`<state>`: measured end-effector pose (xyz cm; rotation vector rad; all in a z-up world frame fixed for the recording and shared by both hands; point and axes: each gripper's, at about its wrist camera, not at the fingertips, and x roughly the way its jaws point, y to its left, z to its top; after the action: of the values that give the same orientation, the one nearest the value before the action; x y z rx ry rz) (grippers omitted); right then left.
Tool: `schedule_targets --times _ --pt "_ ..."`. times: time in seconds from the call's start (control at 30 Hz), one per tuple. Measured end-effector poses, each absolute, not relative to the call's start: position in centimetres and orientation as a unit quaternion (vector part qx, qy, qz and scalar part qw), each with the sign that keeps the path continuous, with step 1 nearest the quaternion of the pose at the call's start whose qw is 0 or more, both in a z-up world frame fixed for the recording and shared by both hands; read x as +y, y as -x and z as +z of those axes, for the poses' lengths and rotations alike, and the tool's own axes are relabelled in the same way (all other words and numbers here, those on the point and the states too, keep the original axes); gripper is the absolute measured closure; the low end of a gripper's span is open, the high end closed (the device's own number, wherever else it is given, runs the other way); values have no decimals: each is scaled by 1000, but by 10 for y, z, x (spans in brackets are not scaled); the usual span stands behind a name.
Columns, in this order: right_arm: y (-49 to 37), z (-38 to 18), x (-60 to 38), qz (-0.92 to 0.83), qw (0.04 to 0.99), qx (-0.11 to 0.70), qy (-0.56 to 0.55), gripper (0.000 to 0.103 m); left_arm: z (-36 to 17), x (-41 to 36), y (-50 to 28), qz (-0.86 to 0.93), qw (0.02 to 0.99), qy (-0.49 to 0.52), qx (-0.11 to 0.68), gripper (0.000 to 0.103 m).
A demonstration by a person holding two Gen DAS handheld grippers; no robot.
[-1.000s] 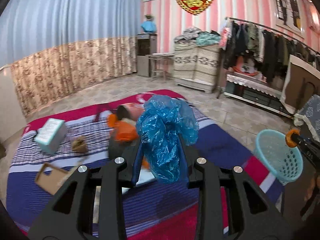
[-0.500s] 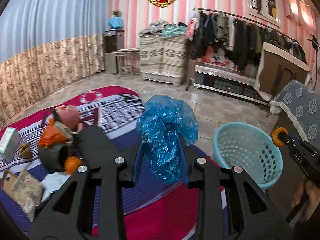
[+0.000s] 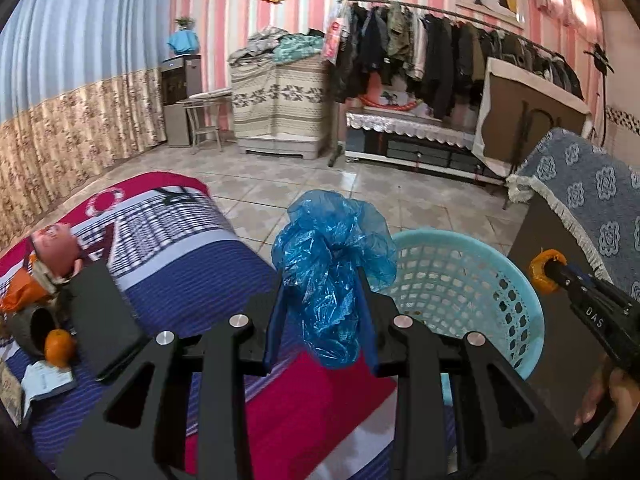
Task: Collect trash
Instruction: 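Carry the bag and peel over the wastebasket and open both tools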
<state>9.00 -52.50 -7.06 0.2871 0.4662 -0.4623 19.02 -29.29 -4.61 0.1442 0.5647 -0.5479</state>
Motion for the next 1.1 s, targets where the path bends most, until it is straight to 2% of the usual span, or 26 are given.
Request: schedule_targets --times 0.37,0.43,0.5,0.6,0.67,0.87,1.1 --pt "-85 -79 -538 -235 931 222 -171 91 -72 -359 -193 -322 895 -99 292 70" --pt "-86 -80 -538 -233 931 223 -171 91 -77 -367 -198 -317 895 -109 293 62" --pt "-88 -81 -538 -231 931 225 -171 91 -80 -373 -204 -314 895 -113 298 40" --pt "-91 -84 -539 -228 930 228 -175 90 -80 -371 -210 -303 899 -113 295 27" --pt "-95 -85 -537 -223 931 232 -174 90 -78 -365 -213 -295 903 -105 296 24" --pt "-108 -85 -524 -209 934 240 -160 90 -61 -332 -211 -254 925 -85 269 6" --pt "-135 -94 -504 -191 935 259 -147 87 -53 -284 -213 -213 939 -70 261 6"
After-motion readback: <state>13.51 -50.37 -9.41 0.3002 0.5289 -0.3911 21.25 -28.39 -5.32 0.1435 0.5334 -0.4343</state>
